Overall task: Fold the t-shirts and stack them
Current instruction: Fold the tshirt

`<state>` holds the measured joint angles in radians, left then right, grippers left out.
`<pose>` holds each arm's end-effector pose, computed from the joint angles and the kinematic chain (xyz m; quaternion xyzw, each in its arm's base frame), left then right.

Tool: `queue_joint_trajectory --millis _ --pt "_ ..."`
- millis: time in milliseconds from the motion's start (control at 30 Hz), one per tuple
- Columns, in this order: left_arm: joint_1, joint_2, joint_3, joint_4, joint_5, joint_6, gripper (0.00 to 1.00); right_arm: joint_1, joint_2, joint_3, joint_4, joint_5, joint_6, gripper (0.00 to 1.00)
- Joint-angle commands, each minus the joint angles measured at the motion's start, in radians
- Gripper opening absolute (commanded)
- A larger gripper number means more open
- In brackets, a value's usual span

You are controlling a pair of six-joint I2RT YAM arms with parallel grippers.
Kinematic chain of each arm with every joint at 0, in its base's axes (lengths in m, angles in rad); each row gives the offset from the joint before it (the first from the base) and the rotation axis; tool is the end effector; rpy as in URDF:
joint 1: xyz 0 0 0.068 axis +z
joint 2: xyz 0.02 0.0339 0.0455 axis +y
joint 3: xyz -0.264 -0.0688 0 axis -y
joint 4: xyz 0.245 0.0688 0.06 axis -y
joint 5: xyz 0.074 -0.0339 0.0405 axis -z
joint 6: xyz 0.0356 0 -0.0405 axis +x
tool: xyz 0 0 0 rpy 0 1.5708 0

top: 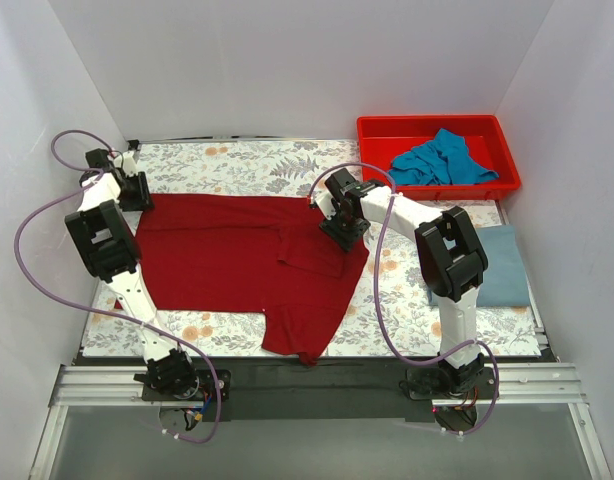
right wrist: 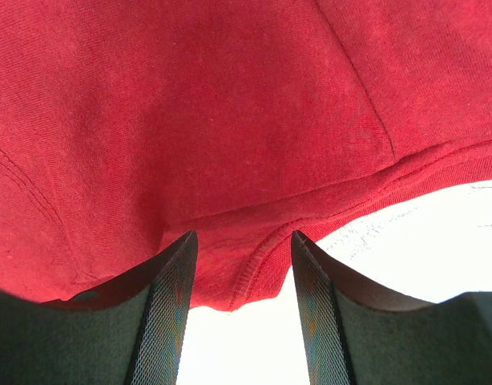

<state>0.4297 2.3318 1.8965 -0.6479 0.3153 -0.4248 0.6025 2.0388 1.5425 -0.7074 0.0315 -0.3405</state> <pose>0.4592 0.1983 0.1605 -0.3626 0.8879 -0.1518 0.2388 0.3487 0.2385 0.1829 -0.4440 0.8771 0.0085 0.1830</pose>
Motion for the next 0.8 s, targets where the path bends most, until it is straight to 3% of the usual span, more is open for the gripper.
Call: queue_joint_trajectory --millis 0,400,700,767 --pt "-0.002 -0.032 0.001 0.004 -0.022 0.0 0.37 0.002 -0.032 0.011 -0.012 0.01 0.0 0.57" --pt "-0.006 -0.048 -0.007 -0.007 0.004 0.0 0.37 0.003 -0.022 0.021 -0.012 0.005 0.0 0.57" --pt "-0.006 -0.049 0.016 0.007 0.03 -0.012 0.16 0.002 -0.02 0.01 -0.012 0.013 -0.003 0.57" --pt "-0.006 -0.048 0.019 0.01 0.025 -0.012 0.06 0.002 -0.016 0.01 -0.012 0.015 -0.003 0.57"
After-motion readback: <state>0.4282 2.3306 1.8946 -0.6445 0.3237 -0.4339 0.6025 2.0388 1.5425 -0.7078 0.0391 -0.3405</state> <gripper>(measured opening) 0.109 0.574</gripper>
